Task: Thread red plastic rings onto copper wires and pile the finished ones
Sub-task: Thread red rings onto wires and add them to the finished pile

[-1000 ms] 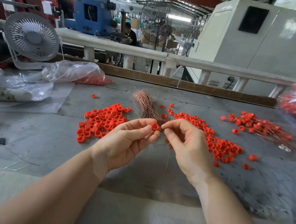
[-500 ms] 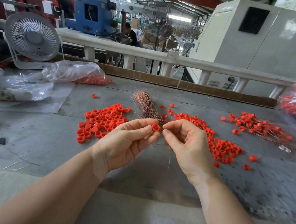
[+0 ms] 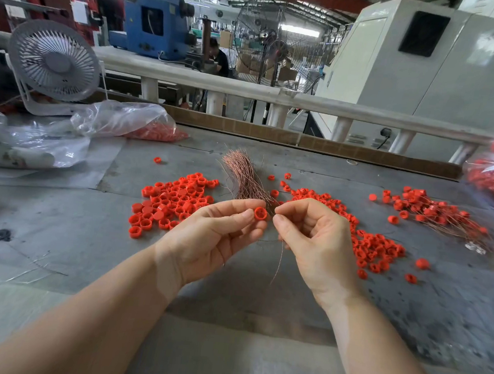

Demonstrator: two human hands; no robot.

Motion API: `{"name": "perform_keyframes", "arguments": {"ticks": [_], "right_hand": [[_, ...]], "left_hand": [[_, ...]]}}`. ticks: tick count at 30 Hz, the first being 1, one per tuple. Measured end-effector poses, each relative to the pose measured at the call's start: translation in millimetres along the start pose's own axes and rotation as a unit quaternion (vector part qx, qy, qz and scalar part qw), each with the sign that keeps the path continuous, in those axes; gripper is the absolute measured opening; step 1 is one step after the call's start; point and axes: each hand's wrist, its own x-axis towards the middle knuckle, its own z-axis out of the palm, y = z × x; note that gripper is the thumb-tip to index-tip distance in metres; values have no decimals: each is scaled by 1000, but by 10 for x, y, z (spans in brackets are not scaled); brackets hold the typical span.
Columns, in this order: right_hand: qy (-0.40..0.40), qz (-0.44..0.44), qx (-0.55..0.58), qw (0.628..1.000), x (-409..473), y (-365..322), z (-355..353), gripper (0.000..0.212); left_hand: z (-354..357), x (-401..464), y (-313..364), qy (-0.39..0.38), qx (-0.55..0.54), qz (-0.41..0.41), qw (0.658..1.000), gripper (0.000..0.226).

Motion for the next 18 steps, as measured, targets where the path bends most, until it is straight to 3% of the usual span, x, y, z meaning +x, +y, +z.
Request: {"name": "perform_keyframes", "arguments": {"ticks": [18], "right_hand": [[-12,2,-6,1000,5,1,4,27]], "left_hand": [[-6,-4,7,-1,5,9,1000,22]]}}
